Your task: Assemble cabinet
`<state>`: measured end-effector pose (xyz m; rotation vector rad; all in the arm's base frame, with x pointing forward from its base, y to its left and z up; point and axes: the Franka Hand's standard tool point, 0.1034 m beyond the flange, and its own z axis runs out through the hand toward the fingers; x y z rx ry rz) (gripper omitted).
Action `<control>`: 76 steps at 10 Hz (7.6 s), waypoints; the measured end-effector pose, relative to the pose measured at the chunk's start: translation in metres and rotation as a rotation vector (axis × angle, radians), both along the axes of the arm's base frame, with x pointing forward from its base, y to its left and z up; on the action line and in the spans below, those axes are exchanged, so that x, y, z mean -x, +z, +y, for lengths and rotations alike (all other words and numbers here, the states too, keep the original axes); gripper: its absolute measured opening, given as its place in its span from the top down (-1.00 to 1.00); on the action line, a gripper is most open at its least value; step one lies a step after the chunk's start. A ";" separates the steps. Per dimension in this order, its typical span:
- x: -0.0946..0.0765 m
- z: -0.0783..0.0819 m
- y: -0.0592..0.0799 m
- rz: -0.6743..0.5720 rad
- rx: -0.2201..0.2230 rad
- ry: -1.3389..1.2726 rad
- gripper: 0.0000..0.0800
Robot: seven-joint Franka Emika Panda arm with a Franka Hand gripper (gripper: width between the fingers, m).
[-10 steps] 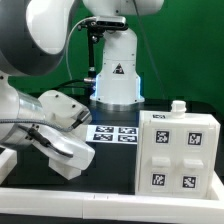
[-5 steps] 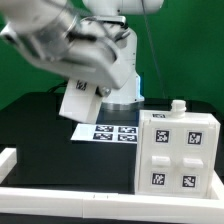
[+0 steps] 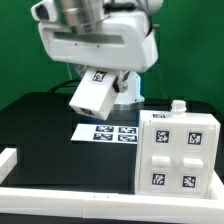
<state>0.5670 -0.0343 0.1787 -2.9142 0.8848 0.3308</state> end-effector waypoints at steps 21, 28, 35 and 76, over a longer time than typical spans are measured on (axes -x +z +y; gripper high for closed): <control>-0.026 0.113 -0.004 -0.464 0.203 0.221 -0.38; -0.021 0.126 -0.020 -0.517 0.191 0.270 -0.38; -0.026 0.113 -0.033 -0.507 0.188 0.291 -0.38; -0.031 0.113 -0.030 -0.046 0.062 -1.435 -0.79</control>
Offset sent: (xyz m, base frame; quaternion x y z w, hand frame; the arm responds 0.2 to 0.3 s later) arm 0.0000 0.0000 0.0000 0.0000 0.1296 0.0000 0.9916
